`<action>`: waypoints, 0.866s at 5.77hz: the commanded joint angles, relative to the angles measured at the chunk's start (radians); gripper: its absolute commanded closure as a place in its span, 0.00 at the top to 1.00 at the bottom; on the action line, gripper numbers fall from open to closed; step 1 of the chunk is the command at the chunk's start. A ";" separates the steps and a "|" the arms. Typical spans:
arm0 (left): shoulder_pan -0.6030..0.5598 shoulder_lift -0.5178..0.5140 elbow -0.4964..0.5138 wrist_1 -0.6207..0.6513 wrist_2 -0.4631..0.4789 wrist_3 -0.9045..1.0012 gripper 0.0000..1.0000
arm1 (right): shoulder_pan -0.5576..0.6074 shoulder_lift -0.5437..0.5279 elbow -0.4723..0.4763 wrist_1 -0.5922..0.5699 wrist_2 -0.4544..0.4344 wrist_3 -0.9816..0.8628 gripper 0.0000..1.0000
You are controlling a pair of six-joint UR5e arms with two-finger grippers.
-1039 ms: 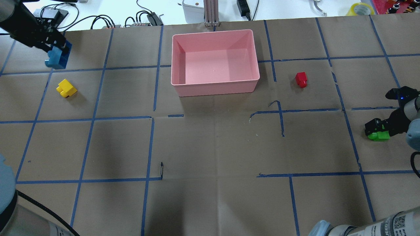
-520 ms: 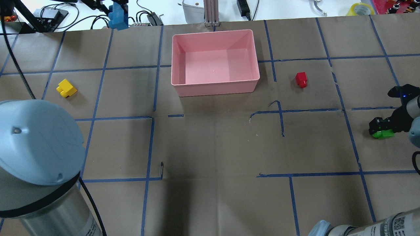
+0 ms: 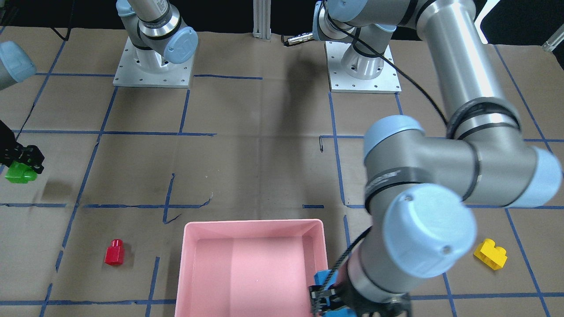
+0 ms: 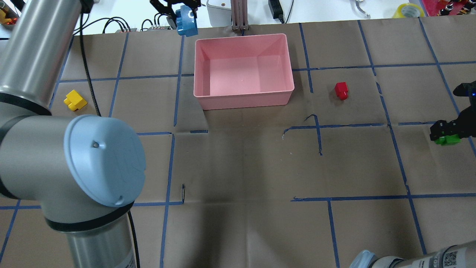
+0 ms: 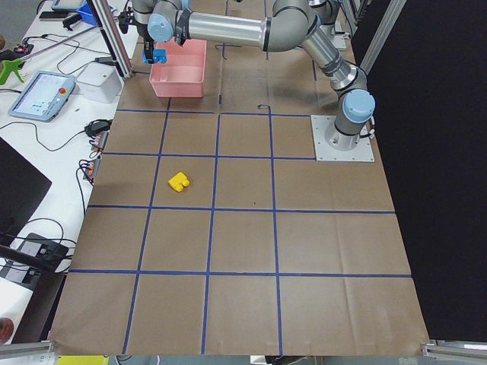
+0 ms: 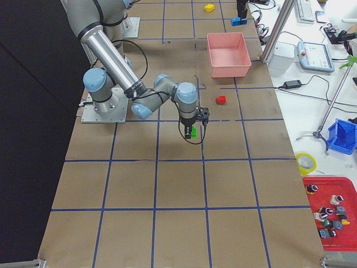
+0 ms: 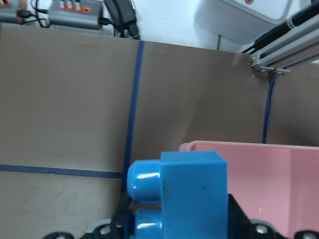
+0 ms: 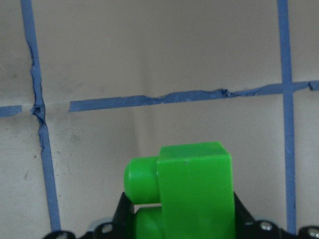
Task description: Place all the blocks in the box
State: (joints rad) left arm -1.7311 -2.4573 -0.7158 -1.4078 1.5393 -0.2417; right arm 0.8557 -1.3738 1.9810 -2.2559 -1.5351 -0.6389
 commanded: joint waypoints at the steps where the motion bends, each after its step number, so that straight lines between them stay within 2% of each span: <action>1: -0.059 -0.072 -0.008 0.056 0.012 -0.031 0.11 | 0.017 -0.046 -0.126 0.128 0.018 -0.046 0.00; 2: -0.064 -0.066 -0.022 0.044 0.013 -0.037 0.36 | 0.048 -0.066 -0.136 0.130 0.088 -0.101 0.01; 3: -0.067 -0.033 -0.075 0.044 0.013 -0.045 0.78 | 0.124 -0.095 -0.136 0.130 0.099 -0.097 0.01; 4: -0.056 0.030 -0.136 0.044 0.015 -0.036 0.97 | 0.205 -0.123 -0.139 0.145 0.104 -0.069 0.02; 5: -0.038 0.093 -0.154 0.029 0.053 -0.031 0.98 | 0.259 -0.152 -0.142 0.163 0.108 -0.015 0.02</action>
State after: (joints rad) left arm -1.7830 -2.4232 -0.8413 -1.3685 1.5659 -0.2777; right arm 1.0528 -1.4965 1.8427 -2.1091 -1.4327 -0.6976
